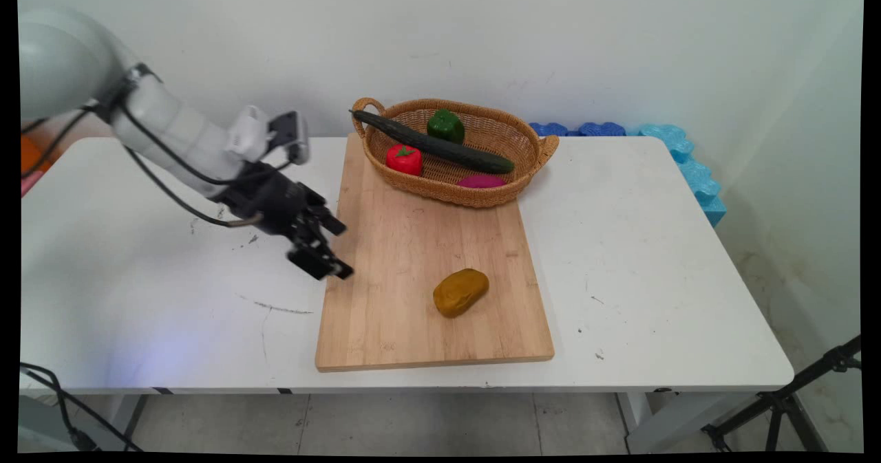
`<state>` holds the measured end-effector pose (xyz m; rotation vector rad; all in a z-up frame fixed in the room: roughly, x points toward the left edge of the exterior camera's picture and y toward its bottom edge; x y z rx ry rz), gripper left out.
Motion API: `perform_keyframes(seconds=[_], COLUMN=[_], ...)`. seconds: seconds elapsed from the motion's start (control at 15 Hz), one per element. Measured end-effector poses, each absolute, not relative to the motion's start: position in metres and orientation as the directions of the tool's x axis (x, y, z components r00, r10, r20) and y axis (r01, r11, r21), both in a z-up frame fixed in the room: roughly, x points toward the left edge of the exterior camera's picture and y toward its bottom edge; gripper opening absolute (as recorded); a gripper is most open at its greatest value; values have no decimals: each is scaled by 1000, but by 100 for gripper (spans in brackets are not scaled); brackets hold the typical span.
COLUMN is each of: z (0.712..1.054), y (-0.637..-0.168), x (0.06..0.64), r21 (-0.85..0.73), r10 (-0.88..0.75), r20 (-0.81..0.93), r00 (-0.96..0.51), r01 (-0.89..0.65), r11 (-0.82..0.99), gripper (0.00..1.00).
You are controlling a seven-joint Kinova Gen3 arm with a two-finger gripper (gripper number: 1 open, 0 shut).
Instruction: Pick up the potato from the cutting board
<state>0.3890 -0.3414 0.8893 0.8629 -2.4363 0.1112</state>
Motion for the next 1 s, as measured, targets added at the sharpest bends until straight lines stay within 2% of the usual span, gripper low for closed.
perform_keyframes(seconds=[1.0], z=[826], y=[-384], x=[263], r21=[220], r10=[-648], r20=[538], r00=[-540], r01=[-652], r11=[726], gripper=[100])
